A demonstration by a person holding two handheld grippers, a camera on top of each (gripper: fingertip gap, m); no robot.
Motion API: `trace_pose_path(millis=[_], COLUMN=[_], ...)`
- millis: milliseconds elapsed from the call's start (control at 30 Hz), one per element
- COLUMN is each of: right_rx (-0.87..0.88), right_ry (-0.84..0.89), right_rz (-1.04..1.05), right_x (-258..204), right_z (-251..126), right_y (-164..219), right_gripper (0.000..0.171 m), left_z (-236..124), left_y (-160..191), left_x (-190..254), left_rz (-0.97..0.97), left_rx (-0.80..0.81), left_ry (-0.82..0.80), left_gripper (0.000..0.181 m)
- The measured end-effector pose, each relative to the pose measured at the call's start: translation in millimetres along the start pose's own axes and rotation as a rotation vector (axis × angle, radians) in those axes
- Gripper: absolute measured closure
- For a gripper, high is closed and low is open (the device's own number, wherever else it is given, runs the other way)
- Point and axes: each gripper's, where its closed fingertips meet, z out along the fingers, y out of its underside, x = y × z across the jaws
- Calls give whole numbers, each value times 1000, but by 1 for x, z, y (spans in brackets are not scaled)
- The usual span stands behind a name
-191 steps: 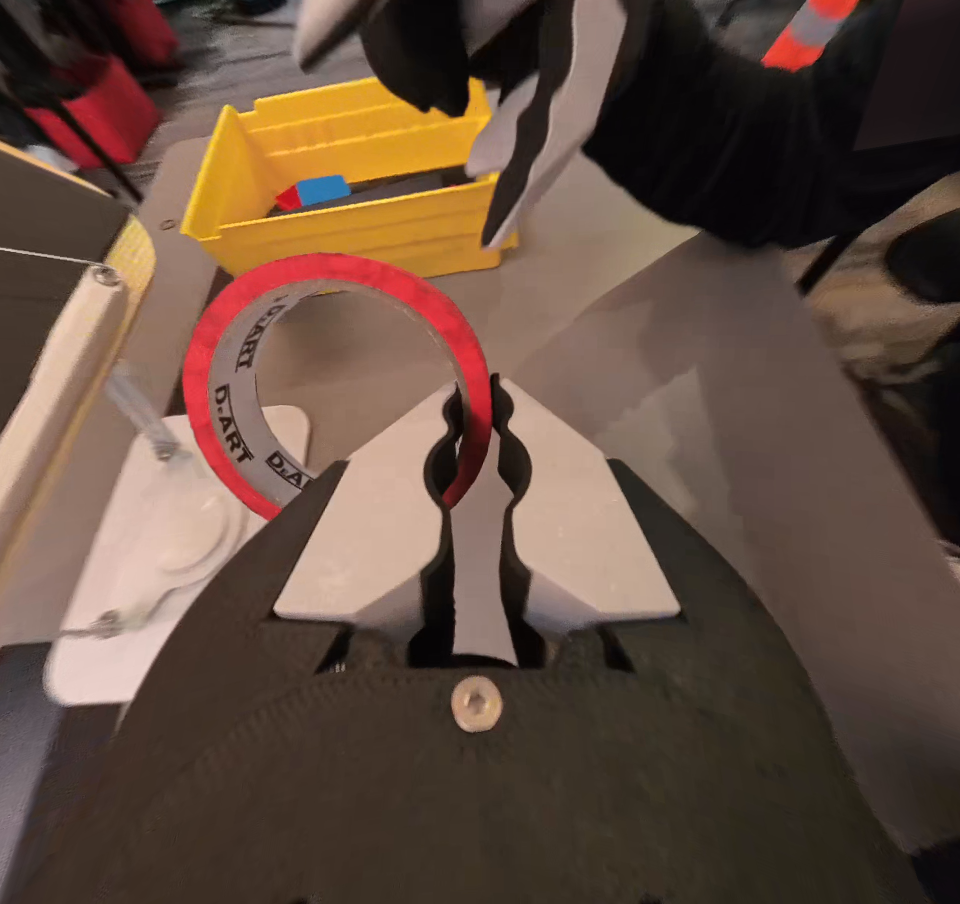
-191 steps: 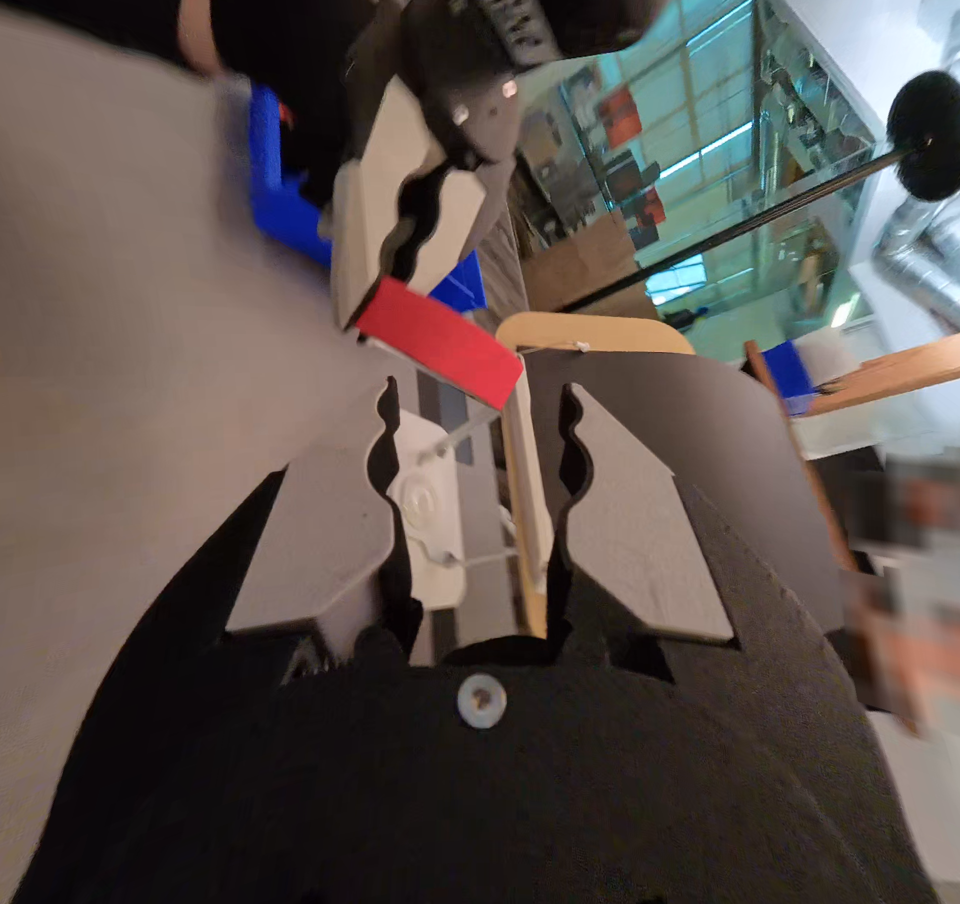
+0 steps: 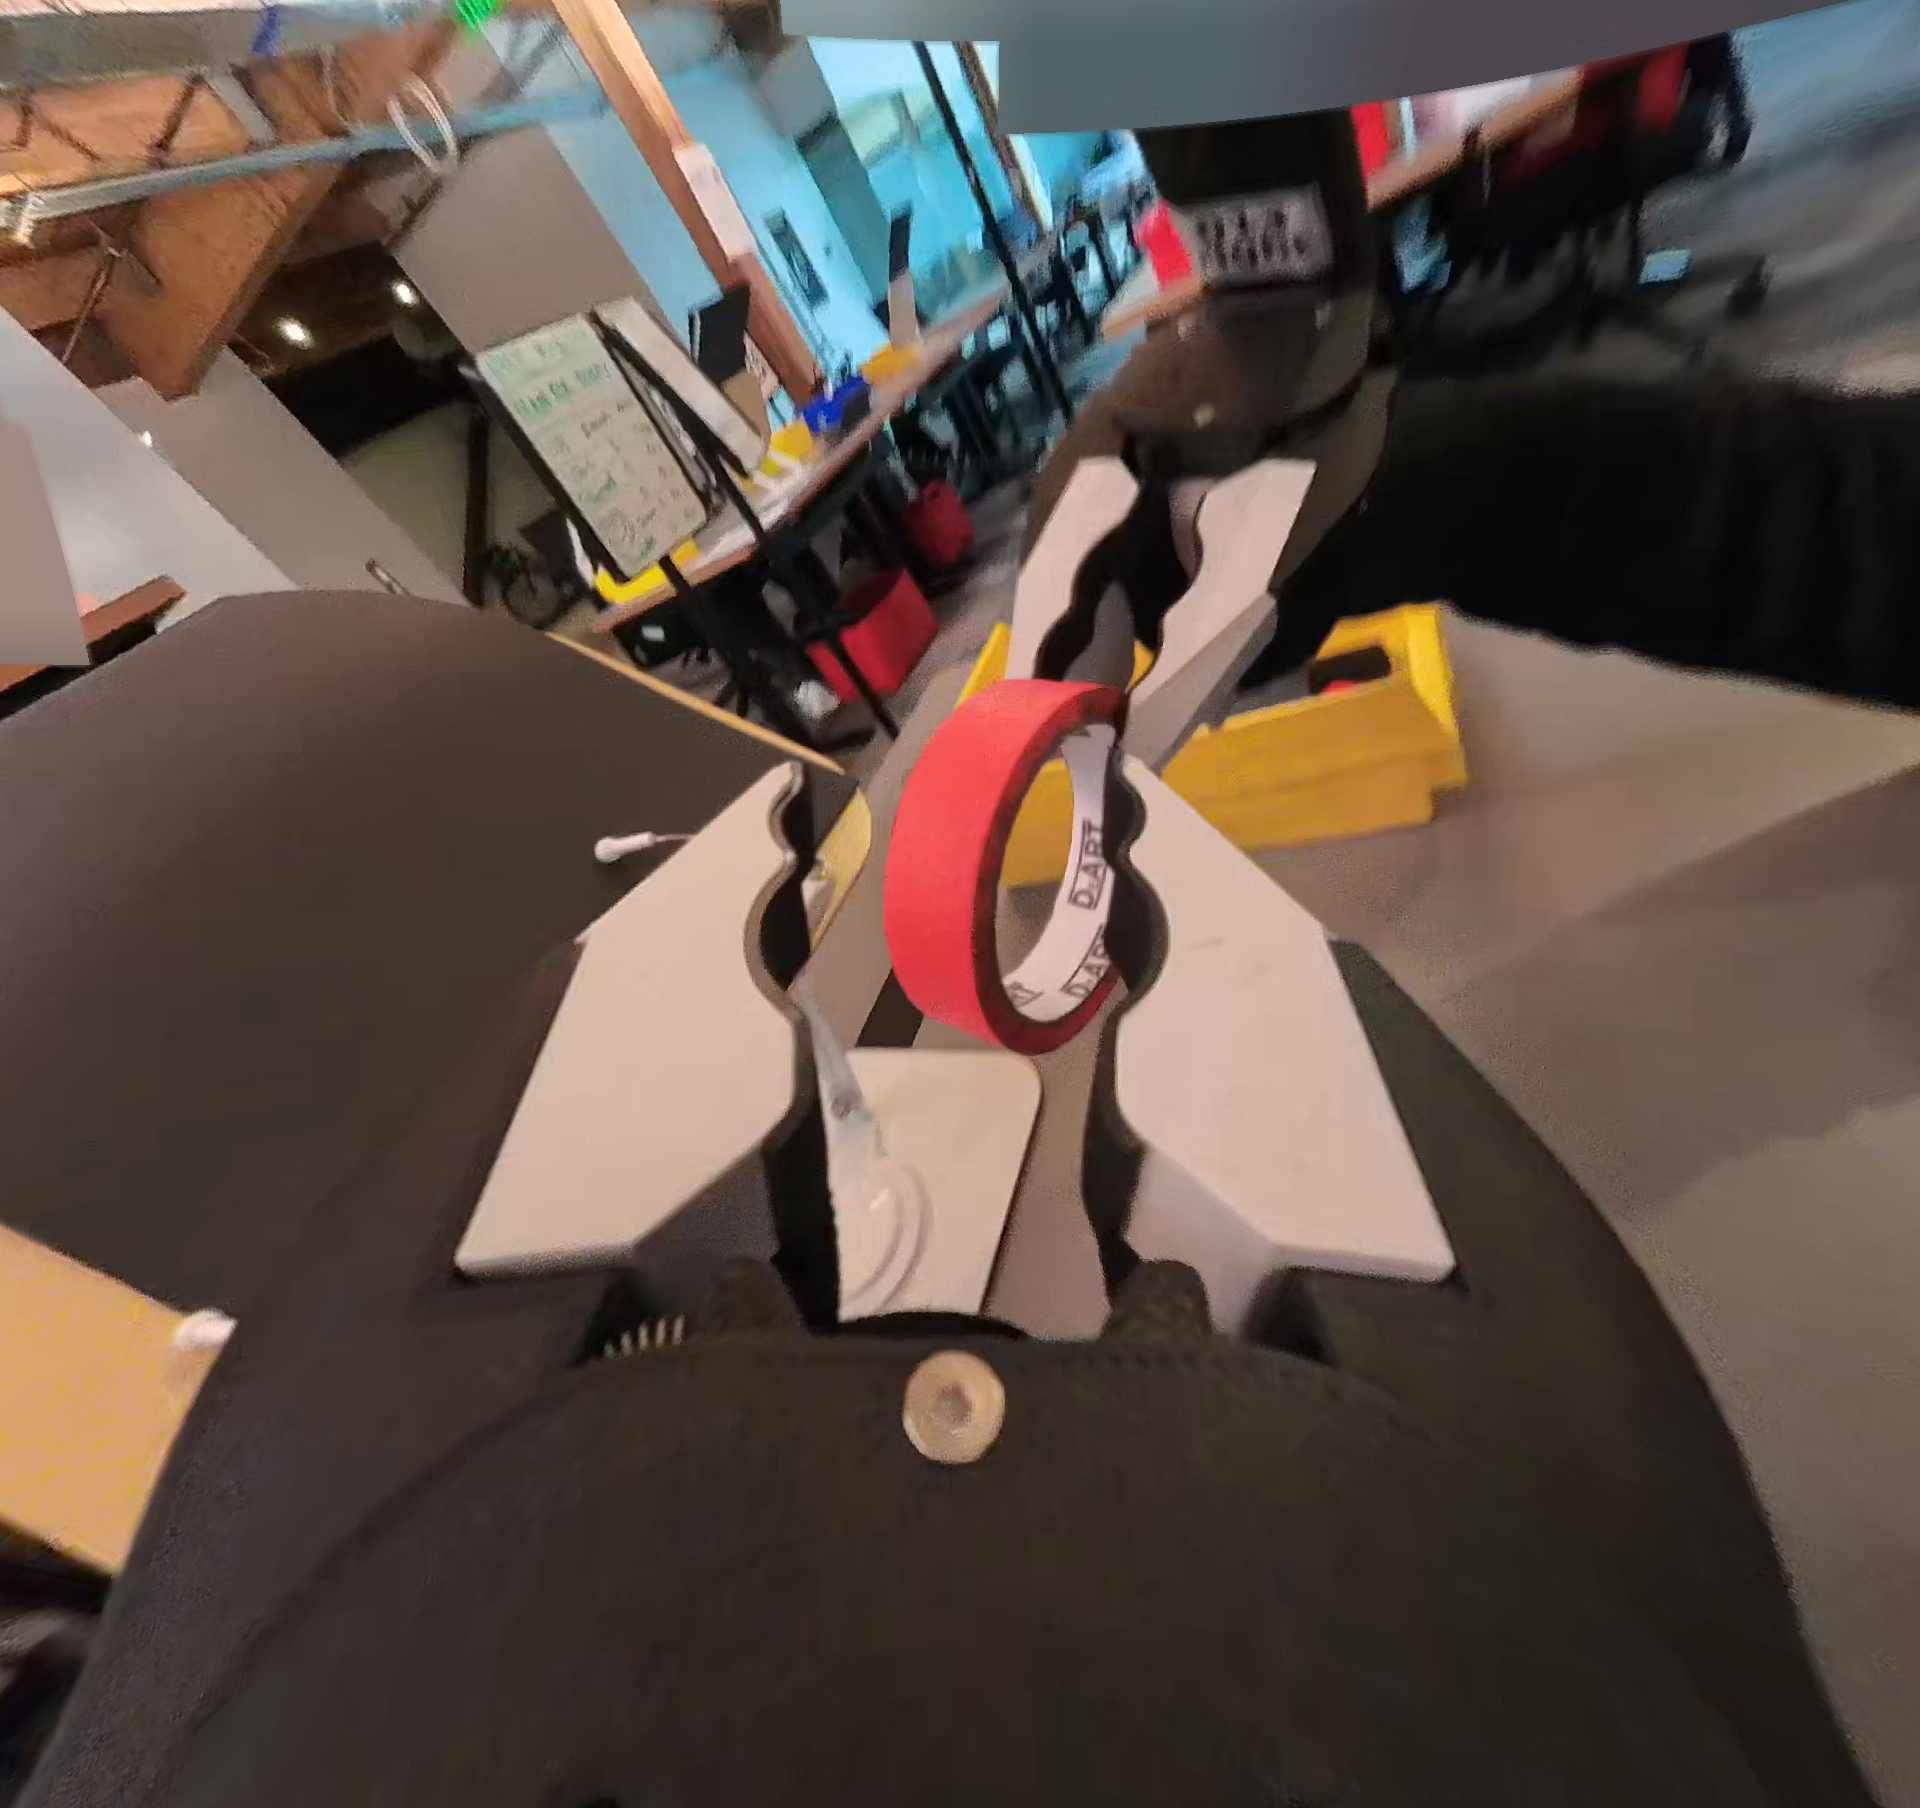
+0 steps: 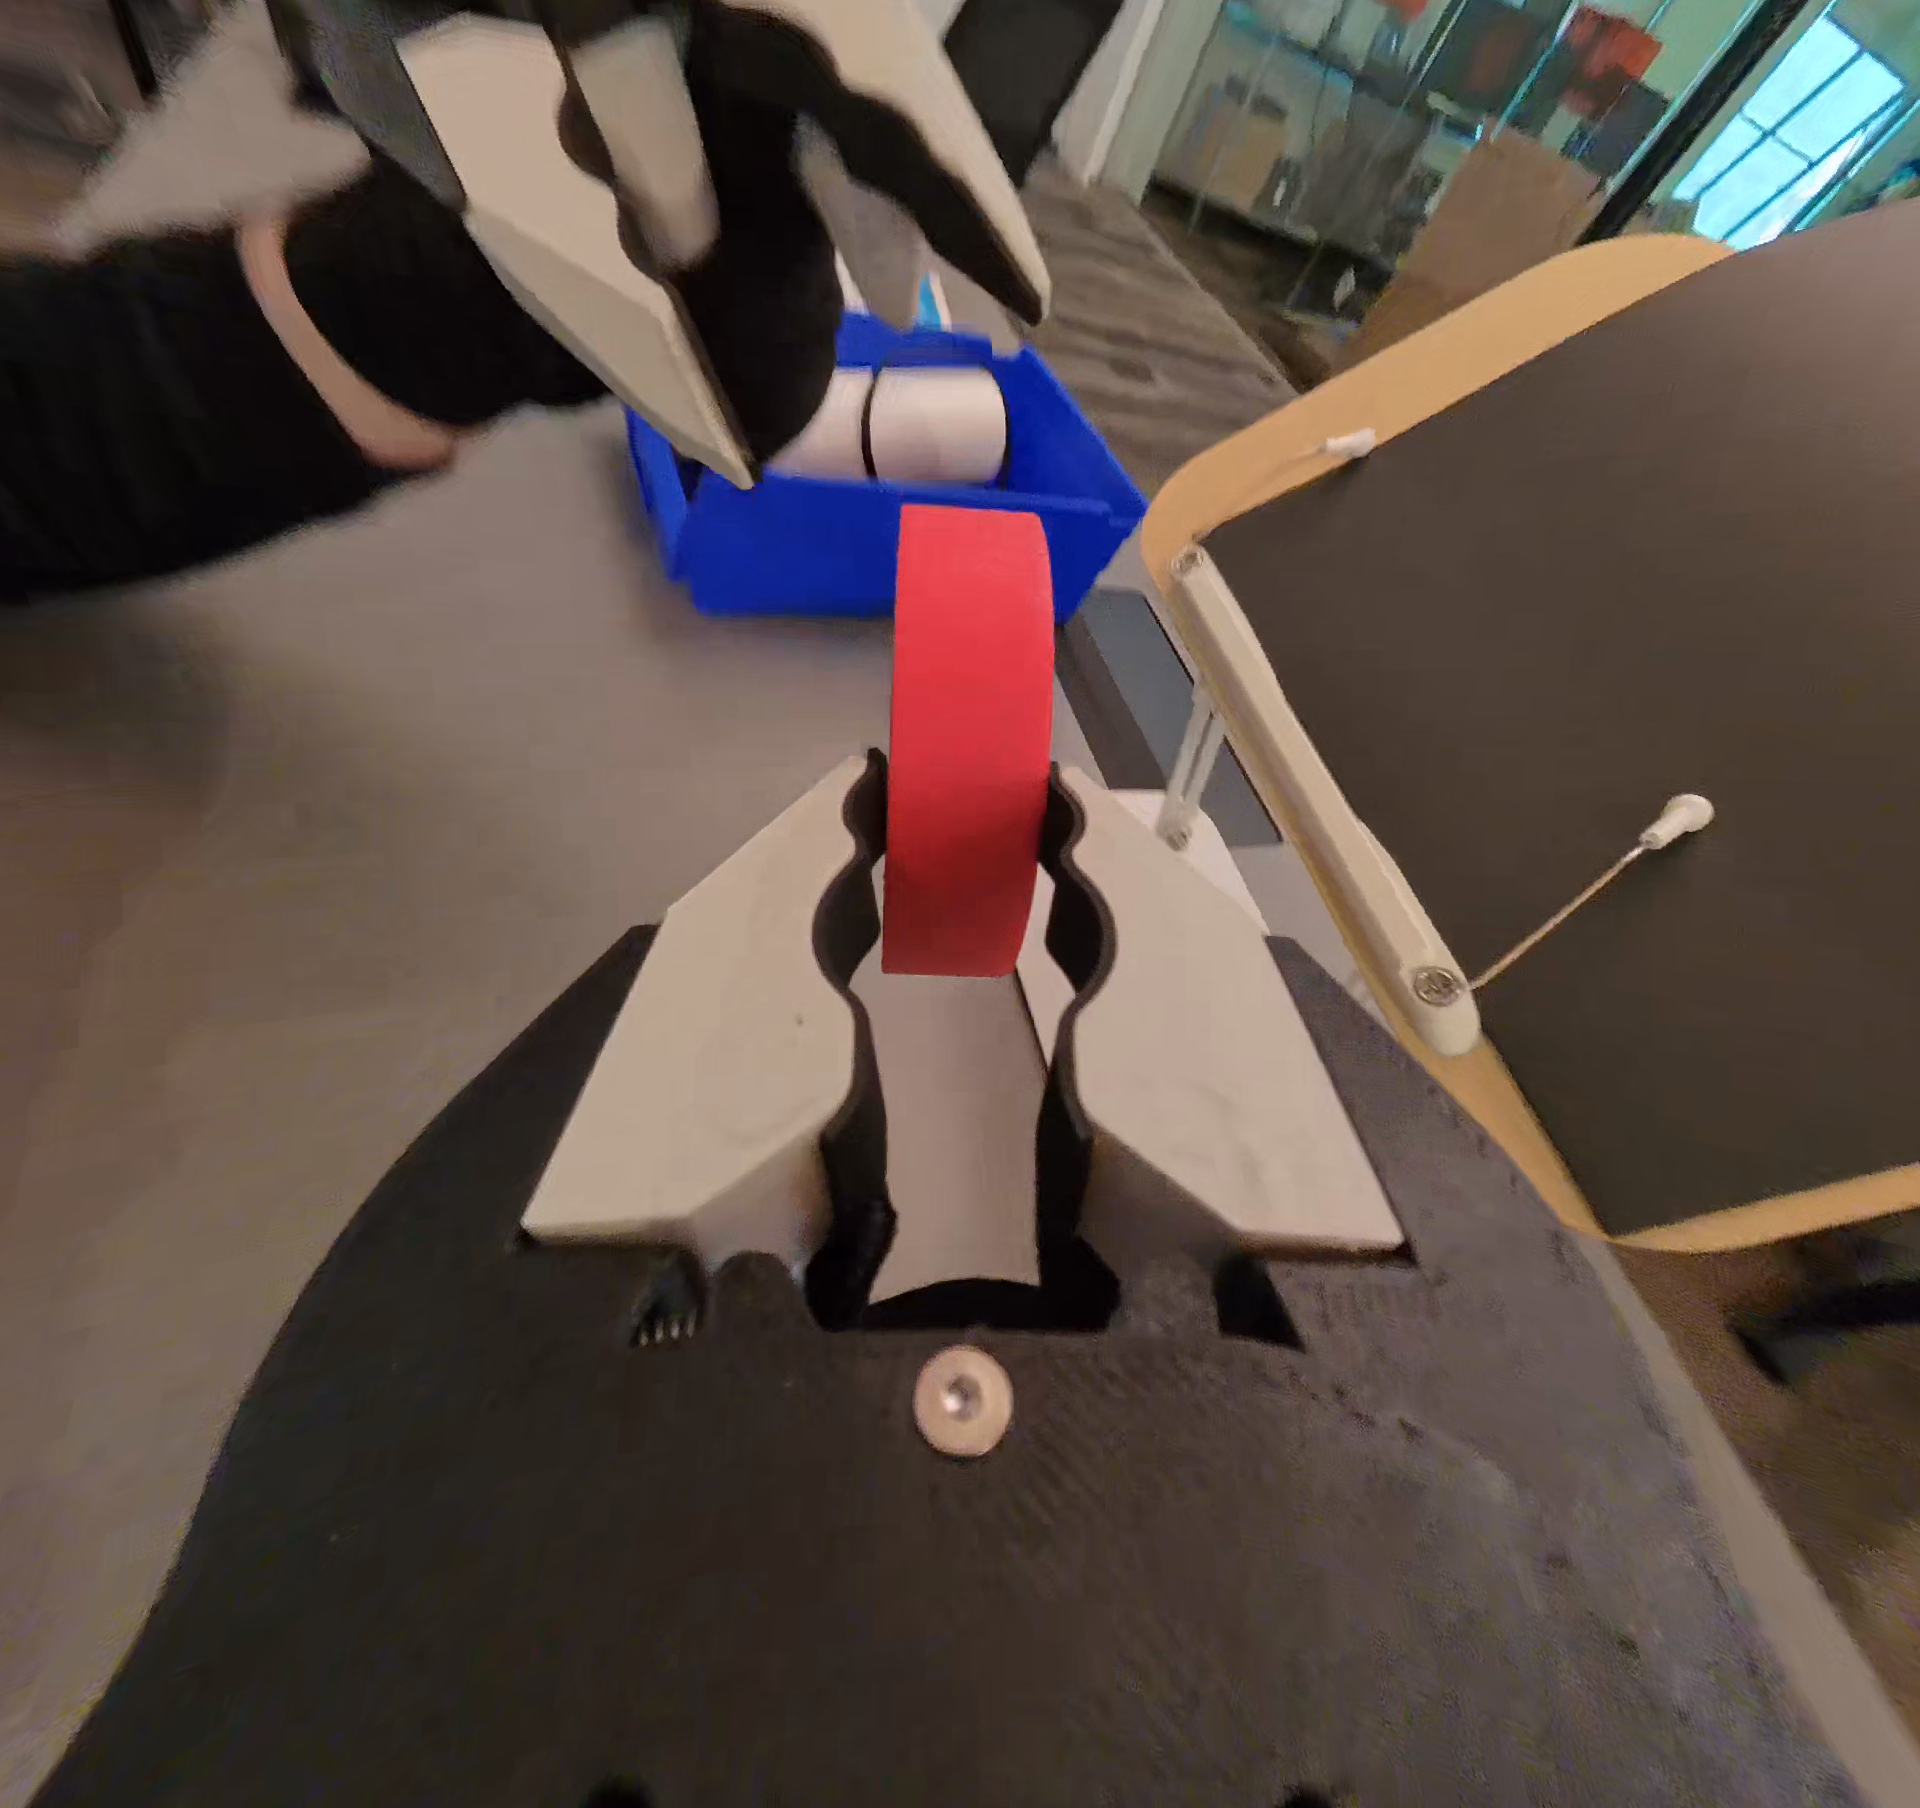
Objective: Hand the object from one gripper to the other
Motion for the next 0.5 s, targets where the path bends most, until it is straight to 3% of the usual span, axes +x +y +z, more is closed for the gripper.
trace_pose_path(millis=[200,367,500], right_rx=[-284,-341,-374], right_ry=[25,0,7], right_rz=[-261,-330,-356], right_x=[-19,-32,-32], right_z=[8,13,14], right_y=[24,27,32], right_gripper=[145,145,145], left_z=[18,29,29], left_y=[13,45,51], left_x=[39,53,58], left_rz=[120,180,187], left_rx=[-208,-371,-394], left_ry=[115,156,184], left_gripper=[128,134,150])
